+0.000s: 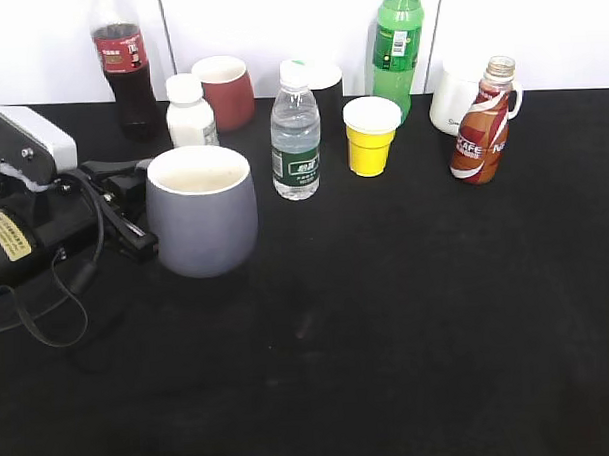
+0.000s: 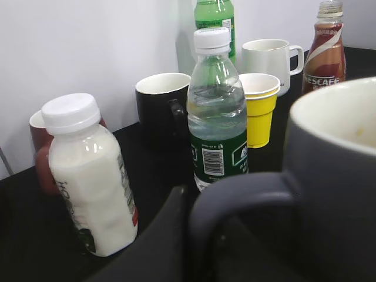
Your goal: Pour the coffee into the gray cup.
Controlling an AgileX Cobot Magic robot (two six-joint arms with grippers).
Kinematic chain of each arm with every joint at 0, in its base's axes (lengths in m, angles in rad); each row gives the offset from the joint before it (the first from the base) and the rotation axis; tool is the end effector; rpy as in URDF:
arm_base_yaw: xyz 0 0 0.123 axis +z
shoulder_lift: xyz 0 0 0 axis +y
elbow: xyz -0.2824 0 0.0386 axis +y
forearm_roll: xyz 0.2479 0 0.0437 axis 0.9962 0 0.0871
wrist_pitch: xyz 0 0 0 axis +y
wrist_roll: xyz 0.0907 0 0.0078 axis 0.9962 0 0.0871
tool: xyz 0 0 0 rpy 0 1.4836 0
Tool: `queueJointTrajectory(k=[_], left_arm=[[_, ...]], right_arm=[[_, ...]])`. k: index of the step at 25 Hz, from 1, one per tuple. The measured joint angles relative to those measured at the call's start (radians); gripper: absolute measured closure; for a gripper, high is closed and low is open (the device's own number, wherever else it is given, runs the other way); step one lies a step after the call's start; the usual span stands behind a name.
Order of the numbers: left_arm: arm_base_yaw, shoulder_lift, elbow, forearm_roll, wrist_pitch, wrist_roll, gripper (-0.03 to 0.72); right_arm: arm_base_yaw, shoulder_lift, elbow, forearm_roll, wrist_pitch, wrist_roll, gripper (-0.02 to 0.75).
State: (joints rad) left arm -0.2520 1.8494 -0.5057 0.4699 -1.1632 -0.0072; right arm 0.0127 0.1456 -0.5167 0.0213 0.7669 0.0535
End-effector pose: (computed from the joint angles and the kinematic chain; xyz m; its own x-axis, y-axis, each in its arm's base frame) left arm 0.2764 -0.1102 0.1408 -0.0105 0.1814 -0.9833 0.6393 0.7574 0.1329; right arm 0.0280 0.0017 0.3050 -0.3047 0.0649 -0.9502 -0.0058 0.9975 0.0700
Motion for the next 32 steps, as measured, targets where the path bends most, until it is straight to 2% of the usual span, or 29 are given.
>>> queueJointTrajectory(k=[3, 9, 12, 14, 17, 20, 23, 26, 32], left_arm=[[0.0, 0.0, 0.0, 0.0, 0.0, 0.0, 0.652], [0.0, 0.0, 0.0, 0.0, 0.0, 0.0, 0.652], [0.0, 0.0, -0.001, 0.0, 0.0, 0.0, 0.646], [0.0, 0.0, -0.001, 0.0, 0.0, 0.0, 0.646], [0.0, 0.0, -0.001, 0.0, 0.0, 0.001, 0.646], [0.0, 0.0, -0.001, 0.0, 0.0, 0.001, 0.646], [0.0, 0.0, -0.001, 0.0, 0.0, 0.001, 0.645], [0.0, 0.0, -0.001, 0.0, 0.0, 0.001, 0.645], [0.0, 0.0, -0.001, 0.0, 0.0, 0.001, 0.645]], right_arm=[[0.0, 0.228, 0.06, 0.0, -0.369, -0.001, 0.15], [-0.001, 0.811, 0.065, 0.008, -0.827, 0.011, 0.15], [0.003, 1.088, 0.065, 0.0, -1.144, 0.011, 0.15], [0.027, 1.254, 0.065, -0.009, -1.353, 0.012, 0.15], [0.083, 1.459, 0.065, -0.089, -1.57, 0.011, 0.15], [0.093, 1.646, 0.063, -0.1, -1.837, 0.006, 0.15], [0.094, 1.79, 0.027, -0.089, -1.953, -0.011, 0.149], [0.094, 1.89, -0.041, -0.08, -1.972, -0.07, 0.089], [0.095, 2.041, -0.198, -0.083, -1.973, -0.061, 0.084]])
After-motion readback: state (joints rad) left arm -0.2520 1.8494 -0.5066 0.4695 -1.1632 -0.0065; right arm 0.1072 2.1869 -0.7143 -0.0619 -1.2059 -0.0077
